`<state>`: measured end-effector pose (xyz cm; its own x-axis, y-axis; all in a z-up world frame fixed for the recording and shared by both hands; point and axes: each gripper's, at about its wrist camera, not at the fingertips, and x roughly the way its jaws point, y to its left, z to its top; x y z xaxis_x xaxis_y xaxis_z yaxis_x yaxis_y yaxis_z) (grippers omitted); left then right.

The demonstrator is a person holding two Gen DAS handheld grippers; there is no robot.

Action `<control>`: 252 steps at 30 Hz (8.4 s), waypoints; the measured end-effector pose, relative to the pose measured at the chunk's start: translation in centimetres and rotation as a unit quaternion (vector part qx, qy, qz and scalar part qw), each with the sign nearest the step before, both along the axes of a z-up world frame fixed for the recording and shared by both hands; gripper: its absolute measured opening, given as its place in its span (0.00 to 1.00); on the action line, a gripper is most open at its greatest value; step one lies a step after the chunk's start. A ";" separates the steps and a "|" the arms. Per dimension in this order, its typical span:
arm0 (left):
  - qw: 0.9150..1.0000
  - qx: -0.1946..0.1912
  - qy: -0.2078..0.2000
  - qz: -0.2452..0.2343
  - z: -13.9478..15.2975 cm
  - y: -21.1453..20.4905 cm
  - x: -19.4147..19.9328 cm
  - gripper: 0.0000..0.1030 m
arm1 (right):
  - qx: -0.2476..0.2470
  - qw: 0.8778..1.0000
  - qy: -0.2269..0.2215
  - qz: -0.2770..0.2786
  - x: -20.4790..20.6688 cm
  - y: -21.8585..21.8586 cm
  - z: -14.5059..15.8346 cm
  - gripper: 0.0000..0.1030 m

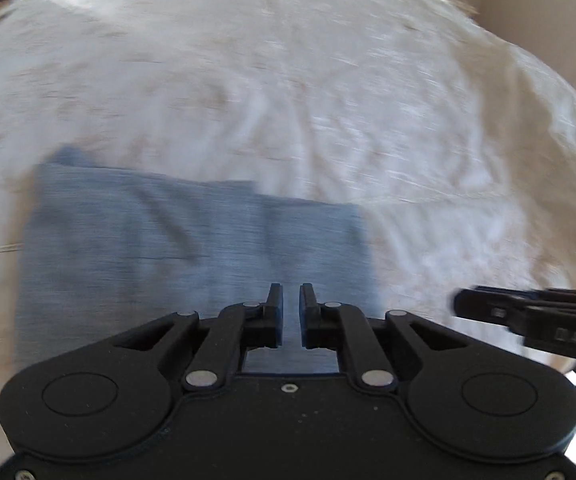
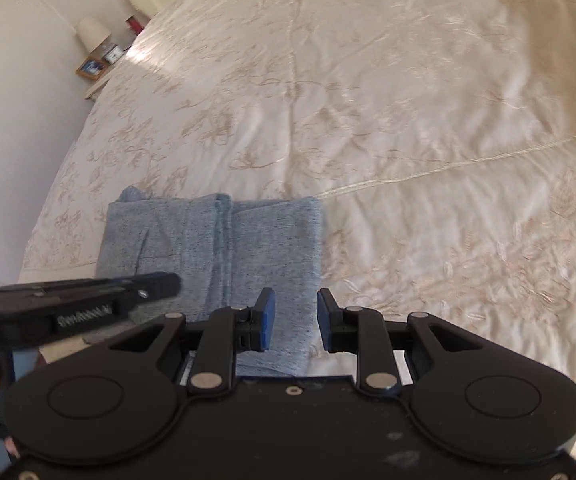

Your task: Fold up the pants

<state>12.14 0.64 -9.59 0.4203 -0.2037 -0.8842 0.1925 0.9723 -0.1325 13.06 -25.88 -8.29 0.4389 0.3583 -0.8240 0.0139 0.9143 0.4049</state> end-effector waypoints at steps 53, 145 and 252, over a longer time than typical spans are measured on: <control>0.997 0.074 0.008 -0.005 -5.5 14.9 2.9 0.24 | 0.009 0.997 0.070 0.042 8.7 13.5 -9.3 0.08; 0.998 -0.023 0.055 -0.028 -10.8 14.8 7.2 0.84 | -0.045 0.998 0.045 -0.006 5.9 4.4 -11.9 0.49; 0.989 0.078 -0.024 0.121 6.9 8.2 4.1 0.48 | -0.172 0.978 -0.116 -0.009 4.6 14.9 7.6 0.29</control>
